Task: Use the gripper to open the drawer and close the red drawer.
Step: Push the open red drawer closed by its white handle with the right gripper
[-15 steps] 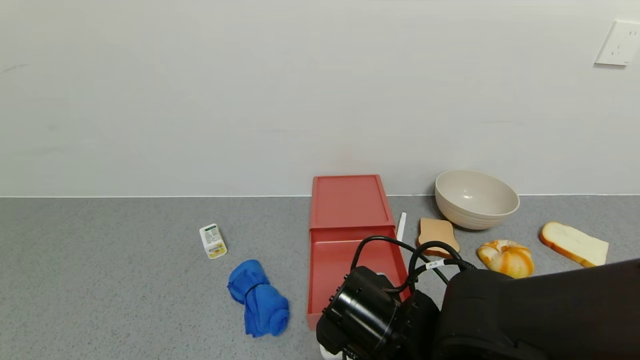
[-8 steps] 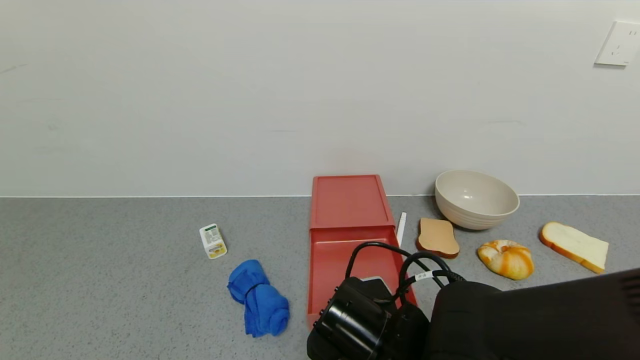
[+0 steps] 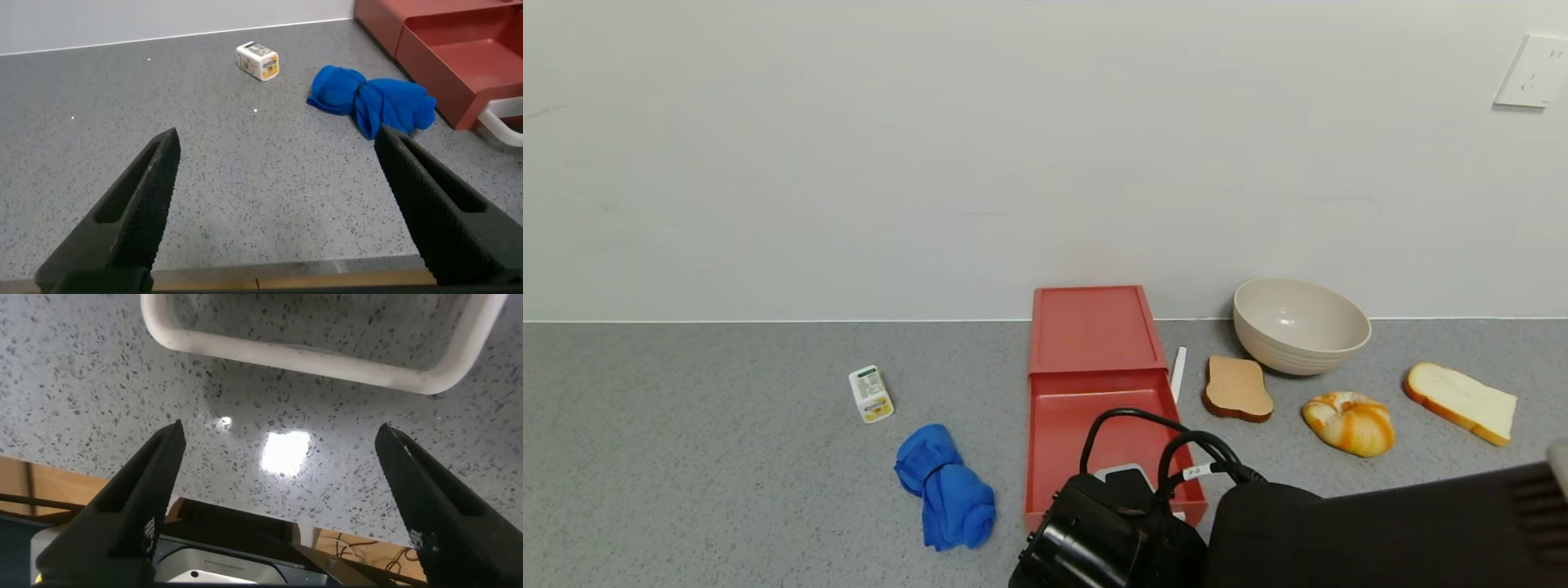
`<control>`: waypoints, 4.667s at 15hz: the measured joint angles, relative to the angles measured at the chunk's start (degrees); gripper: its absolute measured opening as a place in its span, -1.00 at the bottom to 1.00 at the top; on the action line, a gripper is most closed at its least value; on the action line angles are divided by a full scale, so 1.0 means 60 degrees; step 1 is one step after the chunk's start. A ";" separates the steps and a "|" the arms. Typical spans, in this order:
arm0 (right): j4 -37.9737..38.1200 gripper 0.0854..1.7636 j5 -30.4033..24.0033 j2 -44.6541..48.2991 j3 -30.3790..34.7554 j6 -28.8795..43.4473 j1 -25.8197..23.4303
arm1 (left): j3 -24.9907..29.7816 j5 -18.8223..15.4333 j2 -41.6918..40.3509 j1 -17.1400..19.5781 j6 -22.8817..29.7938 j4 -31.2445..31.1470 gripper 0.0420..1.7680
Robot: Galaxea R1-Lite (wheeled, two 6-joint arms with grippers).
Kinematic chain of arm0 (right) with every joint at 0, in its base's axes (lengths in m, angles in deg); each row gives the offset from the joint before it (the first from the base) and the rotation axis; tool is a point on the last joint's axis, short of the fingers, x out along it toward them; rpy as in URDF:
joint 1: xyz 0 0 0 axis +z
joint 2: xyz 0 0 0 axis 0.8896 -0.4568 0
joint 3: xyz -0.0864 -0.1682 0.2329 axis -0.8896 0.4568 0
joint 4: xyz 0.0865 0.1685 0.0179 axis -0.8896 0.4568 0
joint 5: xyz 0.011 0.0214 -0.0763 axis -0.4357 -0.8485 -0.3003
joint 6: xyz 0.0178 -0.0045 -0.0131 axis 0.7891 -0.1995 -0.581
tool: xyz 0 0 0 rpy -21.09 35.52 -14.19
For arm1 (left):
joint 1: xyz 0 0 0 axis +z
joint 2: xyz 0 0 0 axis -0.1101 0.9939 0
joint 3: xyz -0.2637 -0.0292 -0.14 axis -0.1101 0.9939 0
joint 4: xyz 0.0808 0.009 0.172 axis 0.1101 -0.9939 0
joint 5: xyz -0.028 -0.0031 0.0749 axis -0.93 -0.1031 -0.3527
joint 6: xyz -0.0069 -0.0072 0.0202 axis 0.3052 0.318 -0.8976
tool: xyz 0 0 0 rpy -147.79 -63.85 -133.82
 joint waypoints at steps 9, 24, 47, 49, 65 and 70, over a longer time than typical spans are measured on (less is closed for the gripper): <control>-0.0047 0.94 0.0132 -0.0441 -0.0024 0.0453 -0.0037 | 0.0000 0.0010 0.0000 0.0000 0.0000 -0.0004 0.94; -0.0888 0.94 0.0668 -0.0612 -0.0083 0.0154 -0.0211 | 0.0000 0.0014 0.0000 0.0000 0.0000 -0.0014 0.94; -0.2072 0.94 0.1006 -0.1046 -0.1024 -0.1233 -0.1209 | 0.0000 0.0018 0.0000 0.0000 0.0004 -0.0024 0.94; -0.2257 0.94 0.0996 -0.1067 -0.1020 -0.1445 -0.1282 | 0.0000 0.0018 0.0000 -0.0004 0.0004 -0.0024 0.94; -0.2487 0.94 0.0744 -0.2200 -0.2977 -0.2968 -0.2556 | 0.0000 0.0028 -0.0004 0.0000 0.0004 -0.0028 0.94; -0.2473 0.94 0.0565 -0.2536 -0.3537 -0.3296 -0.2822 | 0.0000 0.0024 0.0000 0.0000 0.0000 -0.0028 0.94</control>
